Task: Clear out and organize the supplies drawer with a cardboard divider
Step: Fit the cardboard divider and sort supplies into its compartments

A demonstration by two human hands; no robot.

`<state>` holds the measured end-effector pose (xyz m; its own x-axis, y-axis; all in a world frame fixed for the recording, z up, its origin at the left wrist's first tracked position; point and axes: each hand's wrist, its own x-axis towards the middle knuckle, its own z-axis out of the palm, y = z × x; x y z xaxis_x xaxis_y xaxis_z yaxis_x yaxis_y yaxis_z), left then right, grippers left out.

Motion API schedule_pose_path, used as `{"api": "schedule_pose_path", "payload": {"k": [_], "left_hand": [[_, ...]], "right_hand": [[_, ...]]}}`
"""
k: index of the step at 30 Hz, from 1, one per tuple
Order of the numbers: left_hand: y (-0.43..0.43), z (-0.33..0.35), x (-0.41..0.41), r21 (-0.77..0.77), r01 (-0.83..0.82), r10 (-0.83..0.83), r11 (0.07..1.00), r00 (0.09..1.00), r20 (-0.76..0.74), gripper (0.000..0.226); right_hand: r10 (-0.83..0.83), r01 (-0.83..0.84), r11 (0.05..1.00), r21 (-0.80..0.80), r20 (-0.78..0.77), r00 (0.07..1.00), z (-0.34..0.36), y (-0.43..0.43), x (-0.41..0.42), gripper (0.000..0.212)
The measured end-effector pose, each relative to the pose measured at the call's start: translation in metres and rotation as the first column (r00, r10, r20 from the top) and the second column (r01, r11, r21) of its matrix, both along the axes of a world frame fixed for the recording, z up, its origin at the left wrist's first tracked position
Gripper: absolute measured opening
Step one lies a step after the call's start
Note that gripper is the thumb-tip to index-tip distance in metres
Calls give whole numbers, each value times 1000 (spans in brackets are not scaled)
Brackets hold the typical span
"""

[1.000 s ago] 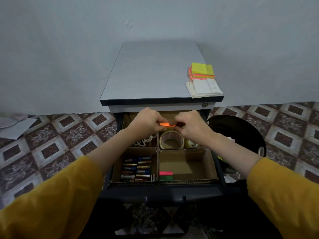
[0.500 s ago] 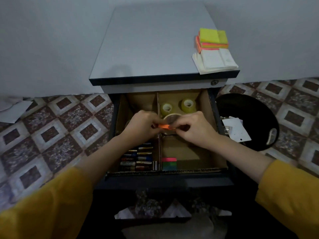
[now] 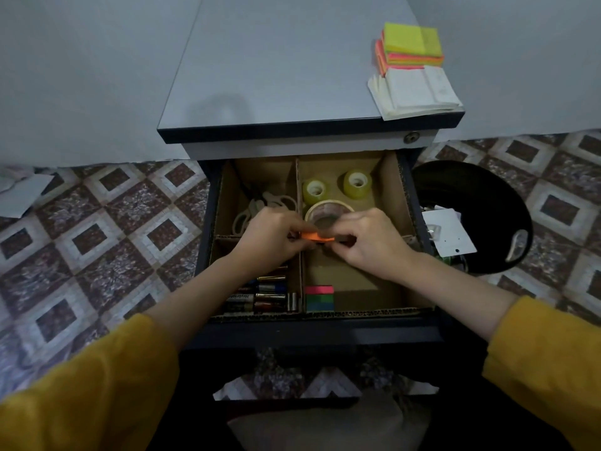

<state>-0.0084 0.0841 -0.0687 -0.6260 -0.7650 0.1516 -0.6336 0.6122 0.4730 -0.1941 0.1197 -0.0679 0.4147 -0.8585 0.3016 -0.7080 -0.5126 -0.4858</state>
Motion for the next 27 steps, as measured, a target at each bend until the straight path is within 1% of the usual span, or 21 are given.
{"api": "schedule_pose_path", "payload": {"k": [3, 6, 8, 11, 13, 15, 17, 20, 23, 27], "left_hand": [[-1, -4, 3, 0, 26, -26, 1000, 1000, -9, 33], [-3, -7, 9, 15, -50, 50, 999, 999, -8, 50], [-7, -9, 12, 11, -97, 96, 995, 992, 78, 57], [-13, -20, 12, 22, -83, 74, 996, 958, 277, 66], [-16, -28, 12, 21, -67, 56, 998, 933, 355, 71], [-17, -32, 12, 8, -50, 44, 999, 930, 364, 75], [-16, -32, 12, 10, -44, 38, 999, 936, 351, 74], [-15, -32, 12, 5, -49, 44, 999, 937, 345, 71], [-15, -34, 12, -13, -43, 45, 999, 940, 338, 74], [-16, -35, 13, -25, -38, 44, 999, 941, 334, 75]], "right_hand": [[-12, 10, 1000, 27, 52, 999, 0, 5, -5, 20], [-11, 9, 998, 56, 39, 999, -3, 14, -15, 16], [-6, 6, 997, 77, -6, 1000, -10, 20, -21, 17], [27, -16, 988, 155, -75, 997, -24, 23, -22, 19], [61, -26, 977, 214, -159, 985, -33, 21, -15, 20], [83, -9, 958, 287, -249, 965, -40, 17, -6, 23], [140, -7, 938, 347, -361, 922, -44, 12, 2, 26], [217, -16, 918, 396, -468, 857, -45, 6, 12, 28], [256, -17, 903, 429, -506, 824, -46, 4, 15, 26], [267, -20, 882, 470, -466, 844, -47, 5, 16, 21]]}}
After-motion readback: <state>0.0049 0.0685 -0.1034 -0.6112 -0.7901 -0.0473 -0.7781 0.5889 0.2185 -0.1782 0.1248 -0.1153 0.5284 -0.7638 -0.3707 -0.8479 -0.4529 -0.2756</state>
